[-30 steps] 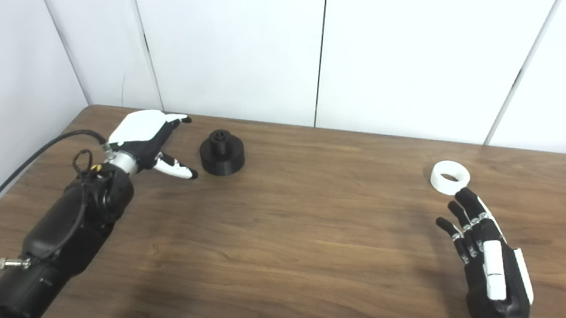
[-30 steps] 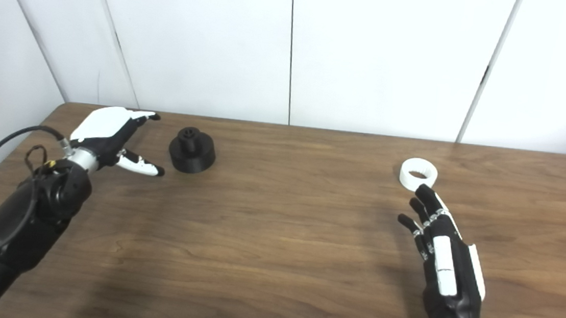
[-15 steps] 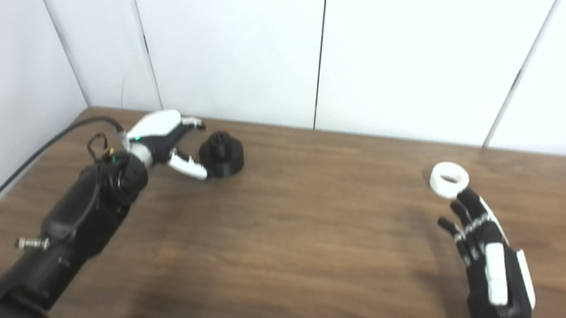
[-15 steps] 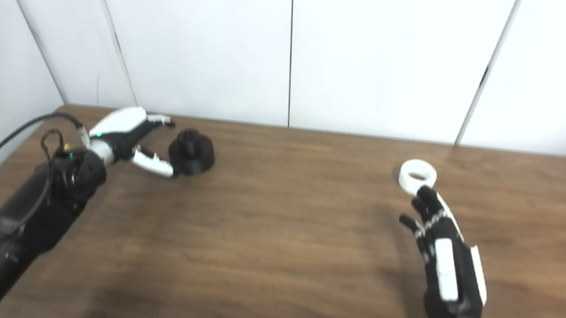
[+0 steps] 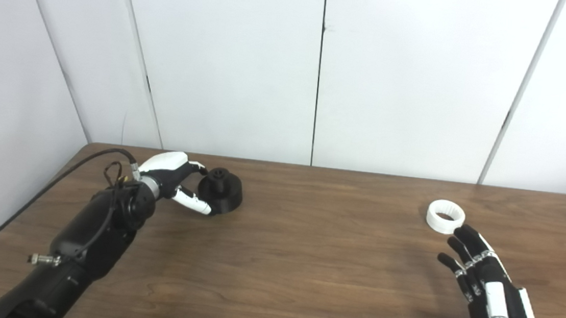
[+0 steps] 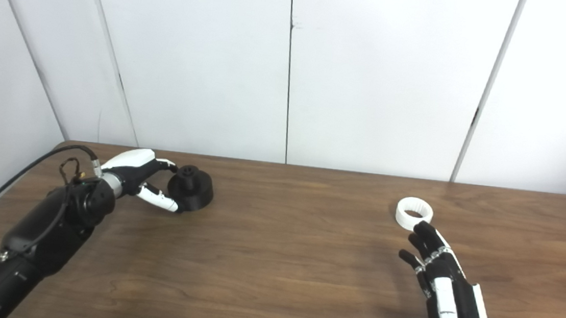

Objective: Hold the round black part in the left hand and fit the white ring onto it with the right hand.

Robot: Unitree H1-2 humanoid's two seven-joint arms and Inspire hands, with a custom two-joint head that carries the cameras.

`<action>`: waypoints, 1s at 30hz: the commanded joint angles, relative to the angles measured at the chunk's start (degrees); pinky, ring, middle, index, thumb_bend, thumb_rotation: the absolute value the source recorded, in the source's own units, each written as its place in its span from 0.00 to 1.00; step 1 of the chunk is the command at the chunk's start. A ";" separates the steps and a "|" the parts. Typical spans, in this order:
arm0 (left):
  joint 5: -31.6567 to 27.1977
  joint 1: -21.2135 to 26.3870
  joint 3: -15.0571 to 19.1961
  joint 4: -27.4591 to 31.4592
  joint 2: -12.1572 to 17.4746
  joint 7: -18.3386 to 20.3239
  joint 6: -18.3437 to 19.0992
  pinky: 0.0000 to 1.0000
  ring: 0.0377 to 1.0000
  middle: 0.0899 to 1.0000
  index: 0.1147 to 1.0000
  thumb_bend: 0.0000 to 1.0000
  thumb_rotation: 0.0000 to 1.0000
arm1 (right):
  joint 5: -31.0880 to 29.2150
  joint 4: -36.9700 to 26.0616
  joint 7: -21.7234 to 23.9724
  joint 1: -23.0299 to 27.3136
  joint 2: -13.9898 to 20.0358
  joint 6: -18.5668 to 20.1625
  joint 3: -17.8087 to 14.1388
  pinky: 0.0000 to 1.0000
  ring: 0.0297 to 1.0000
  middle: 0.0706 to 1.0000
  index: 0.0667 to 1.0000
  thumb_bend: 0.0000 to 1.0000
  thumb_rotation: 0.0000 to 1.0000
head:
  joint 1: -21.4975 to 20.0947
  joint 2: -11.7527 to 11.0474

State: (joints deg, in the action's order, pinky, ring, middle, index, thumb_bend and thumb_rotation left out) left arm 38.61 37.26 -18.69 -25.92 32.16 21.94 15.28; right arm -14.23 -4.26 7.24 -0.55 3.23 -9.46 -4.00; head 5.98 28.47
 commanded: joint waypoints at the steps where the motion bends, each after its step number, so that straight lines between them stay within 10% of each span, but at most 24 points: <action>1: 0.92 3.10 0.15 0.62 0.84 -1.52 0.10 0.83 0.96 0.91 0.84 0.87 0.46 | -0.69 5.55 0.78 -4.73 -0.51 -0.45 0.02 0.80 0.90 0.88 0.84 0.61 0.78 | 0.00 0.09; 30: 1.84 4.12 -0.91 -2.95 -0.32 -5.67 -2.56 0.84 0.95 0.91 0.84 0.90 0.45 | -0.65 3.22 0.52 -5.65 0.67 0.90 0.12 0.81 0.91 0.90 0.86 0.63 0.80 | -0.31 1.12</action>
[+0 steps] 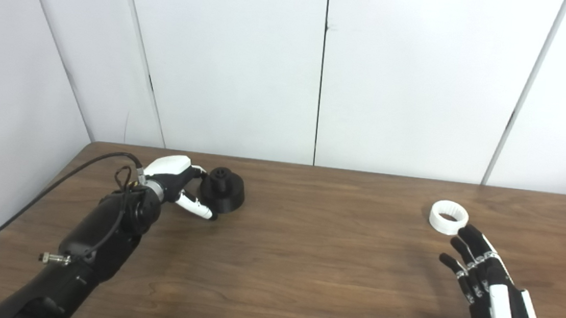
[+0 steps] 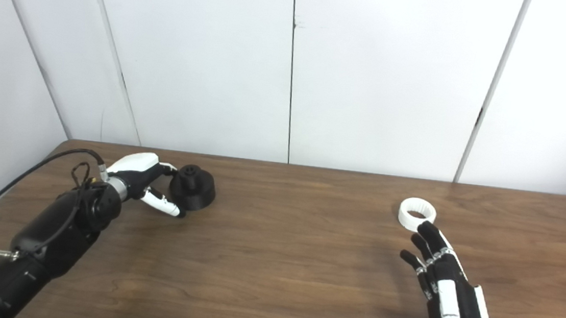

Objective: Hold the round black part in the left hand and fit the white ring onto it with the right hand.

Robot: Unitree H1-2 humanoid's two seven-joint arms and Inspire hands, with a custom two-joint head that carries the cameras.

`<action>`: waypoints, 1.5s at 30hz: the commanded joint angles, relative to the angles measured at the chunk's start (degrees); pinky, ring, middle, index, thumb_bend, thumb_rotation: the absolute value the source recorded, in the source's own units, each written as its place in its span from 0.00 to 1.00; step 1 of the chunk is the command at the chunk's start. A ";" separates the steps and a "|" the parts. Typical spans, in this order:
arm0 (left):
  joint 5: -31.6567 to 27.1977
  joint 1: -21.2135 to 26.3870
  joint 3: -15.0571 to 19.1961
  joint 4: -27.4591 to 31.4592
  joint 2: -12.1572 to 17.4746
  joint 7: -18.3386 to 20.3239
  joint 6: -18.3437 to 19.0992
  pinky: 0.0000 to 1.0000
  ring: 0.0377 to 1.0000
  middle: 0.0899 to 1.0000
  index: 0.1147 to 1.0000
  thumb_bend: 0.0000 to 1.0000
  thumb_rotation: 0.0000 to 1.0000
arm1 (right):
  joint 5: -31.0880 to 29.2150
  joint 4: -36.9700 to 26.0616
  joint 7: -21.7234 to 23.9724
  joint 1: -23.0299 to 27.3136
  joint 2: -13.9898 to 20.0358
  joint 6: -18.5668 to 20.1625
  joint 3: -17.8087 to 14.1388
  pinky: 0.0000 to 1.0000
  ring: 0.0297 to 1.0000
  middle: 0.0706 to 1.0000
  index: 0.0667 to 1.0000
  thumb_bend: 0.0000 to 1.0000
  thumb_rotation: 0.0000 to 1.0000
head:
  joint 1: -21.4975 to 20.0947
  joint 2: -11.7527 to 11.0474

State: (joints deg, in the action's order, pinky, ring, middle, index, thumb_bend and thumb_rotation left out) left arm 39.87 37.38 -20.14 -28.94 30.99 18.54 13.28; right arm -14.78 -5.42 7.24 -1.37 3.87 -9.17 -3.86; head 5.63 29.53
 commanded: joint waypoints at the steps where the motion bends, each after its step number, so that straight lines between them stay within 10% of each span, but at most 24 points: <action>1: 0.51 4.01 0.59 0.03 0.85 -2.32 -0.71 0.84 0.95 0.91 0.84 0.90 0.45 | 0.12 4.35 0.52 -4.89 0.08 0.55 0.04 0.81 0.91 0.90 0.86 0.63 0.80 | 0.04 0.12; 34: -2.80 5.68 2.46 -3.69 -1.84 -3.42 -2.32 0.69 0.95 0.91 0.87 0.94 0.46 | 1.69 3.50 -0.21 -5.42 -0.27 1.25 -0.01 0.80 0.90 0.90 0.85 0.64 0.81 | -0.73 0.59; 45: -1.81 6.77 0.73 -5.79 -2.37 -4.42 -4.19 0.79 0.94 0.91 0.86 0.93 0.48 | 2.68 2.75 -0.67 -6.21 -0.51 1.44 0.03 0.80 0.89 0.89 0.85 0.65 0.82 | -1.12 0.84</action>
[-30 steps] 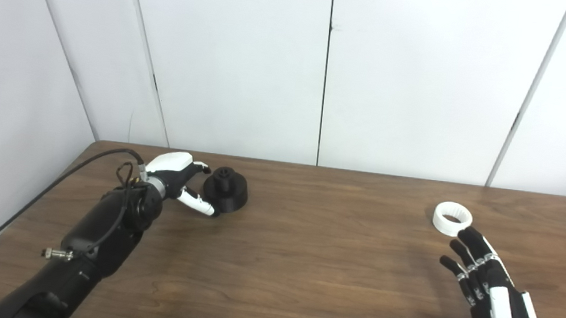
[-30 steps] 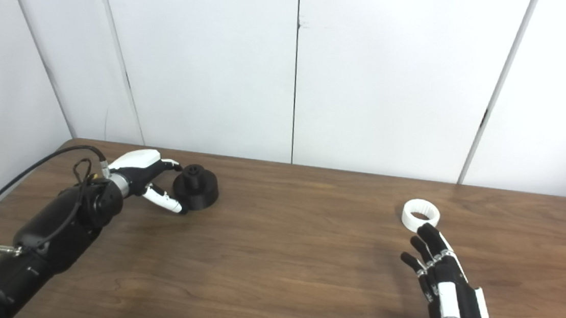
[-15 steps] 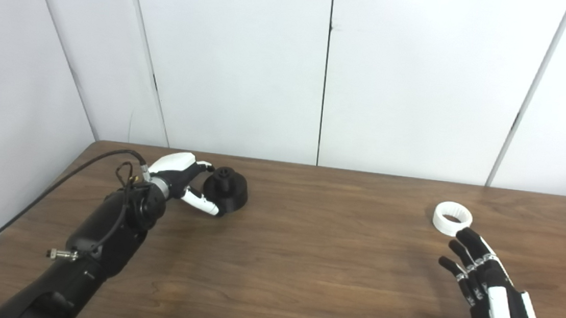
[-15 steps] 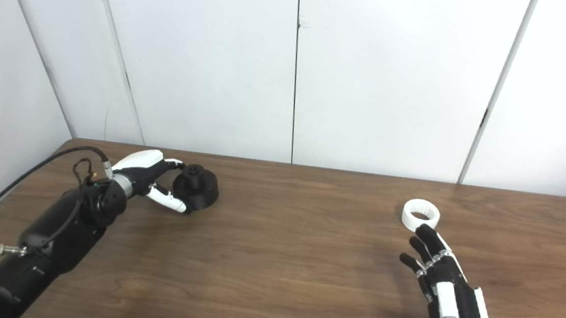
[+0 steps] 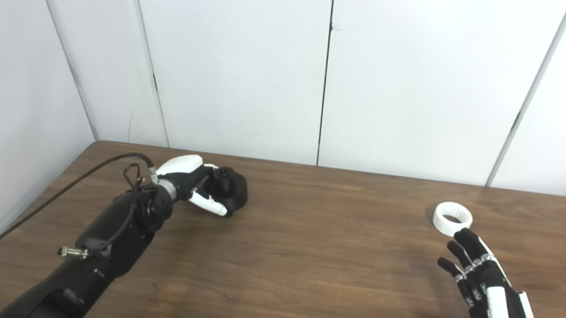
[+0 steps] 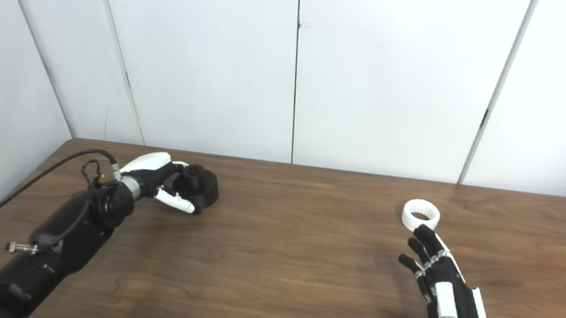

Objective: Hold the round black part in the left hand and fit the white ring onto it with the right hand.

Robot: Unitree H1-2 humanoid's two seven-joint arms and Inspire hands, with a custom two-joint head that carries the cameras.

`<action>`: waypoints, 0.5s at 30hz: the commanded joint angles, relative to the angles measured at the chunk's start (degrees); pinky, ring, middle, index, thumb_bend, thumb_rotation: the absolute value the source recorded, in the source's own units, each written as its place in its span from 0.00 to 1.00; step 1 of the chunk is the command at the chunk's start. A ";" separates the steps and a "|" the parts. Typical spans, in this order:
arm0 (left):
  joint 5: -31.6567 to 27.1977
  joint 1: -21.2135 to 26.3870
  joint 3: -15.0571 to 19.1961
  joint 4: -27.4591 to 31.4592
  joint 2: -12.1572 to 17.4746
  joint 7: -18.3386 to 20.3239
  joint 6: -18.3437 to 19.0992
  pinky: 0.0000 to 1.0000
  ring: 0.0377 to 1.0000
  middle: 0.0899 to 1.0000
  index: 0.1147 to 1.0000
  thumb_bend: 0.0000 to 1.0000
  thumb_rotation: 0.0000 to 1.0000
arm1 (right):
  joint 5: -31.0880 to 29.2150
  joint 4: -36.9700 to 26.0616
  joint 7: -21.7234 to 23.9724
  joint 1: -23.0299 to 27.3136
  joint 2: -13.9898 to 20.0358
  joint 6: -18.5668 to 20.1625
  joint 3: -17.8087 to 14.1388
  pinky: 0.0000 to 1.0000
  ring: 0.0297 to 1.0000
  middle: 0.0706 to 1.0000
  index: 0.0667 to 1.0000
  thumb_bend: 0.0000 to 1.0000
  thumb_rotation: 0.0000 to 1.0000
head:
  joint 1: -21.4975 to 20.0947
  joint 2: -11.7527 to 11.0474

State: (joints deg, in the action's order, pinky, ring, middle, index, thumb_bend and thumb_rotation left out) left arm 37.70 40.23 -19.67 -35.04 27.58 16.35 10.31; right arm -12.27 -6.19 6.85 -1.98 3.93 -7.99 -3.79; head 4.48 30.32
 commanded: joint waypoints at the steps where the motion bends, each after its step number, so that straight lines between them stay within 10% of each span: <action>1: 0.38 4.02 0.18 0.14 0.98 -2.27 -1.34 0.80 0.94 0.91 0.86 0.93 0.48 | 0.40 3.45 -0.33 -5.70 -0.55 0.30 0.00 0.80 0.89 0.89 0.85 0.65 0.83 | 0.00 0.07; 15: 0.83 4.60 -0.82 -0.82 0.15 -3.32 -2.35 0.79 0.93 0.90 0.83 0.92 0.46 | 0.56 2.27 -1.00 -6.69 -1.29 0.89 -0.30 0.77 0.89 0.89 0.85 0.65 0.83 | -0.49 0.47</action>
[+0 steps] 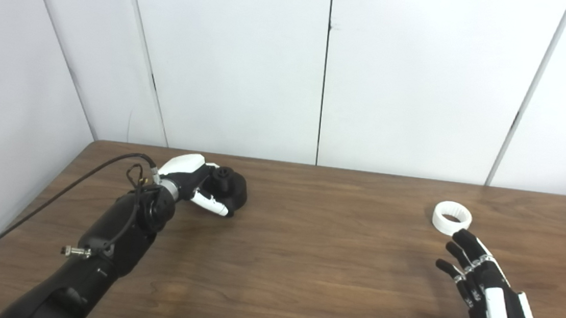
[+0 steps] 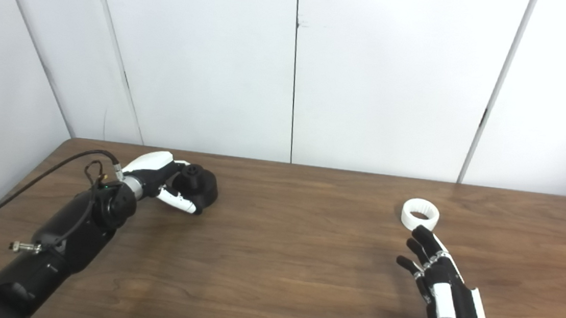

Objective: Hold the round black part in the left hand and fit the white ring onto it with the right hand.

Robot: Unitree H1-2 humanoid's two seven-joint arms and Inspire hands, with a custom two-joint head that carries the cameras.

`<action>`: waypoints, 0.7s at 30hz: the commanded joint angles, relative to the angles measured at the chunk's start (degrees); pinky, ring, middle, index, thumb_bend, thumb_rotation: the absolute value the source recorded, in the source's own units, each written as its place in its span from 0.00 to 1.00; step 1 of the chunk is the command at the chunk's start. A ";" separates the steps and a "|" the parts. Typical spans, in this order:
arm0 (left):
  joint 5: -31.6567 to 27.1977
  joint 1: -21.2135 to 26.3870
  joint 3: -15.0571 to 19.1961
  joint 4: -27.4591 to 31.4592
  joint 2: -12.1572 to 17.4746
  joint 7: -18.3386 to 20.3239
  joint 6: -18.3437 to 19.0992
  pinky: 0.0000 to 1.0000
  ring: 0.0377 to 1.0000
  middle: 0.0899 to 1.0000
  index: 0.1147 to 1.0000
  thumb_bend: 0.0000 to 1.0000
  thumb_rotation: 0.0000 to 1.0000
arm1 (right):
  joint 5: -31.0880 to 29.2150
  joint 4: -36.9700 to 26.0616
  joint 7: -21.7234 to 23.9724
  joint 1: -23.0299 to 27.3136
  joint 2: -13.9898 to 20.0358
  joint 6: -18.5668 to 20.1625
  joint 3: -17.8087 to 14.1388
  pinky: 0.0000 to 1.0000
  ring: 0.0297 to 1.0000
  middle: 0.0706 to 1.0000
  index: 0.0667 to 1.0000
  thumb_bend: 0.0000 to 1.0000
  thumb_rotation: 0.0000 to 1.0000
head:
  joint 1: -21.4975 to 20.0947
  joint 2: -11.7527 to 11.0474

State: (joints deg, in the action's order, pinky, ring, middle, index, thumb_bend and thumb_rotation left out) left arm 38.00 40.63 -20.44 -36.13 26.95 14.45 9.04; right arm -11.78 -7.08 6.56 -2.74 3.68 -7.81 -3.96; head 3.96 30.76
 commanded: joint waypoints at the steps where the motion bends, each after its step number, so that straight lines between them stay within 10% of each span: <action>1: 0.65 4.23 -0.19 0.28 0.82 -1.40 -1.07 0.78 0.93 0.90 0.82 0.92 0.47 | 0.13 3.00 -0.80 -5.99 -1.08 0.82 -0.14 0.77 0.89 0.89 0.85 0.65 0.83 | 0.02 0.09; 21: 0.21 3.74 0.01 -0.15 1.02 -3.70 -2.06 0.76 0.90 0.84 0.67 0.81 0.36 | -0.38 2.55 -0.61 -6.14 -0.71 1.46 -0.28 0.78 0.90 0.89 0.85 0.65 0.83 | 0.53 0.53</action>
State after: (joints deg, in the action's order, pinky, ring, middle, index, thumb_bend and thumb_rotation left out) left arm 37.95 41.11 -20.83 -36.39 26.80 12.41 8.03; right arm -11.91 -7.56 6.15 -3.05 3.62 -7.22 -4.18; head 4.48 31.29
